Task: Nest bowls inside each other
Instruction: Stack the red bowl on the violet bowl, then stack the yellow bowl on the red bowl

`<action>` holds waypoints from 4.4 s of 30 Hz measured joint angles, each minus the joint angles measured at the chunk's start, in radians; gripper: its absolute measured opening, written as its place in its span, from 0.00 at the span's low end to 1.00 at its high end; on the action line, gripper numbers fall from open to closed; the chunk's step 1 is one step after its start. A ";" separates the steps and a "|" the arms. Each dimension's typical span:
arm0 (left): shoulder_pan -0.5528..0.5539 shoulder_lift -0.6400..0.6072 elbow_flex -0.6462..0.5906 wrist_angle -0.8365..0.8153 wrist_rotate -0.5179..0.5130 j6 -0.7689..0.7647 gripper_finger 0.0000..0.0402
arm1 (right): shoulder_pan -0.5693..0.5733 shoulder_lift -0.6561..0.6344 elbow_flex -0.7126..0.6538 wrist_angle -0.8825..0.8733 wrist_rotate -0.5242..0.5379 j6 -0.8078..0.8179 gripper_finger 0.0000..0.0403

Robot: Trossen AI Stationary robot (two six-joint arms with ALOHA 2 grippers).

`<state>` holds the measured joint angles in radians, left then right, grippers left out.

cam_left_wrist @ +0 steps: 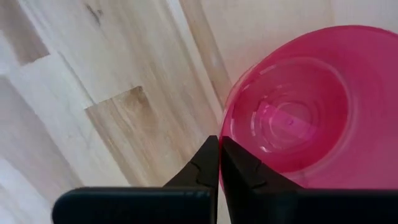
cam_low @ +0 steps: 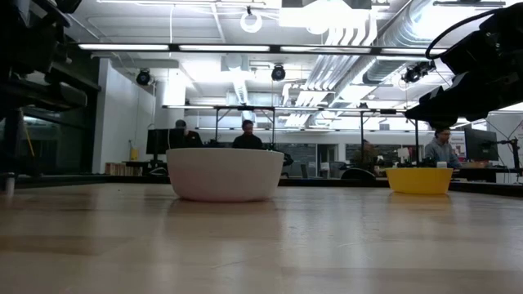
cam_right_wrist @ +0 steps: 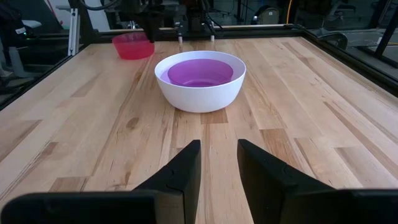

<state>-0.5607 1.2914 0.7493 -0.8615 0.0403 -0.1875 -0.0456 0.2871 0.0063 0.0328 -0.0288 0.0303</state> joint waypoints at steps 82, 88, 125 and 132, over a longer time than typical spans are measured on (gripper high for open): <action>0.744 0.519 0.817 -0.203 0.025 0.472 0.00 | 0.000 0.000 0.000 0.000 0.000 0.000 0.24; 0.744 0.547 0.865 -0.225 0.048 0.464 0.00 | 0.000 0.000 0.000 0.000 0.000 0.000 0.24; 0.744 0.683 0.921 -0.242 0.090 0.534 0.10 | 0.000 0.000 0.000 0.000 0.000 0.000 0.24; 0.744 0.683 0.921 -0.235 0.089 0.542 0.16 | 0.000 0.000 0.000 0.000 0.000 0.000 0.24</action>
<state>0.1829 1.9739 1.6699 -1.0962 0.1293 0.3545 -0.0458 0.2871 0.0063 0.0326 -0.0288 0.0302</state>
